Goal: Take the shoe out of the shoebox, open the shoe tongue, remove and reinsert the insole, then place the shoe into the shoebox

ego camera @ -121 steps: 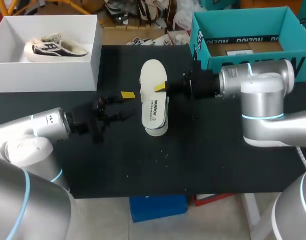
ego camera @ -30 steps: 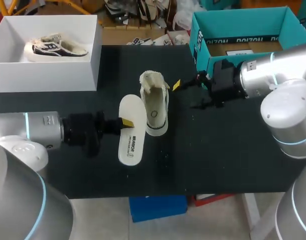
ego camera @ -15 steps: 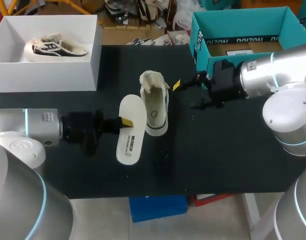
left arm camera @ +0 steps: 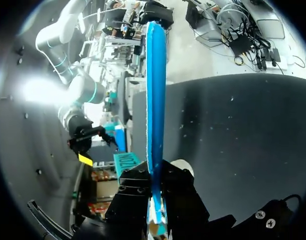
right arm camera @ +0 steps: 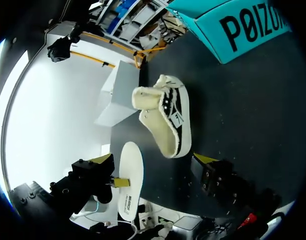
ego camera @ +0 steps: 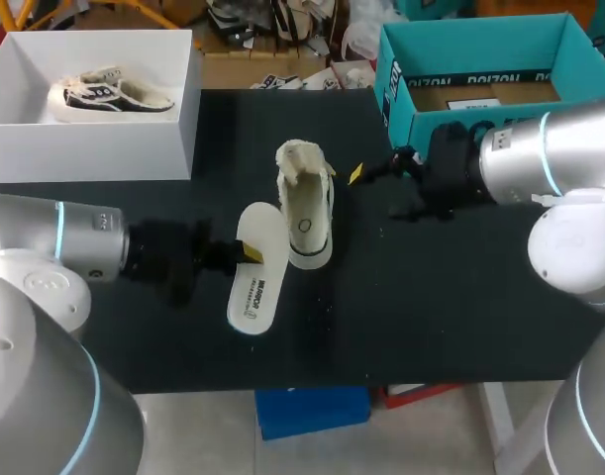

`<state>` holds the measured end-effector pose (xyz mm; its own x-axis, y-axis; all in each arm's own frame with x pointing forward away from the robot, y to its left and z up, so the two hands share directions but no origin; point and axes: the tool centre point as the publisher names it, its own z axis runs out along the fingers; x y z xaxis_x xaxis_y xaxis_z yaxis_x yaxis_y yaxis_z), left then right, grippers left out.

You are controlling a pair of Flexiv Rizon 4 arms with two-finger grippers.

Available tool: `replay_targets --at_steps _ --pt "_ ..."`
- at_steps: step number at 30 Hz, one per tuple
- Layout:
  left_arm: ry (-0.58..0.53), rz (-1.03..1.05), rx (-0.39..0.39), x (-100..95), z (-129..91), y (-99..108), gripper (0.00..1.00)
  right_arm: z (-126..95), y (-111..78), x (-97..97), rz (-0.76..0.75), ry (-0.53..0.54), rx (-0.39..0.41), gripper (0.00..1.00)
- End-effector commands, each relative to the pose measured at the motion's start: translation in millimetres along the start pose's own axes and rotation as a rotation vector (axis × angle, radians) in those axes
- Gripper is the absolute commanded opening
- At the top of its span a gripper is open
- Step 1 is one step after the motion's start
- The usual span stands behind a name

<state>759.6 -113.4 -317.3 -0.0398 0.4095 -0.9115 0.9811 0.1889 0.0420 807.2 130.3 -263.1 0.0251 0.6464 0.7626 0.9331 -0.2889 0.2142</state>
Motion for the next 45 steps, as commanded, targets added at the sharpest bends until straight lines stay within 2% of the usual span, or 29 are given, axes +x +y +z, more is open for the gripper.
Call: replay_targets --at_steps 1,11,13,14,27,28,29,30,31,32,34,35,39,45 --pt "0.035 -0.006 0.022 0.1 0.3 4.0 0.00 -16.4 -9.9 2.8 -0.080 0.027 -0.007 1.00" --pt "0.063 -0.066 0.060 8.1 4.8 8.6 0.00 -16.4 -9.9 2.8 -0.080 0.027 -0.007 1.00" --pt "0.054 -0.075 0.070 9.0 5.9 9.1 0.00 -12.0 -12.0 7.2 -0.429 -0.137 -0.025 1.00" --pt "0.053 -0.076 0.072 9.2 6.4 9.5 0.00 -9.8 -15.1 5.3 -0.578 -0.280 -0.063 1.00" --pt "0.060 -0.076 0.081 8.9 10.0 13.9 0.00 -9.8 -15.1 5.3 -0.578 -0.280 -0.063 1.00" --pt "0.059 -0.076 0.082 8.7 10.3 14.0 0.00 -10.2 -14.4 6.3 -0.635 -0.302 -0.074 1.00" --pt "0.057 -0.074 0.083 8.0 11.1 14.0 0.00 -10.2 -16.0 4.9 -0.771 -0.460 -0.101 1.00" --pt "0.056 -0.074 0.084 7.6 11.4 13.9 0.00 -9.6 -18.9 1.3 -0.840 -0.553 -0.091 1.00" --pt "0.055 -0.073 0.084 7.5 11.7 13.9 0.00 -10.0 -20.1 -5.4 -0.820 -0.561 -0.102 1.00" --pt "0.053 -0.072 0.085 7.4 12.1 13.9 0.00 -14.3 -22.5 -15.7 -0.758 -0.549 -0.166 1.00" --pt "0.053 -0.072 0.086 7.7 13.0 13.8 0.00 -19.6 -29.0 -24.7 -0.733 -0.626 -0.206 1.00" --pt "0.054 -0.072 0.086 8.1 13.3 13.8 0.00 -22.7 -32.4 -27.5 -0.713 -0.611 -0.248 1.00" --pt "0.058 -0.073 0.090 9.1 14.3 14.4 0.00 -33.5 -44.3 -32.8 -0.693 -0.638 -0.333 1.00" --pt "0.065 -0.075 0.092 8.2 17.3 14.1 0.00 -40.0 -52.6 -32.7 -0.766 -0.627 -0.399 1.00"
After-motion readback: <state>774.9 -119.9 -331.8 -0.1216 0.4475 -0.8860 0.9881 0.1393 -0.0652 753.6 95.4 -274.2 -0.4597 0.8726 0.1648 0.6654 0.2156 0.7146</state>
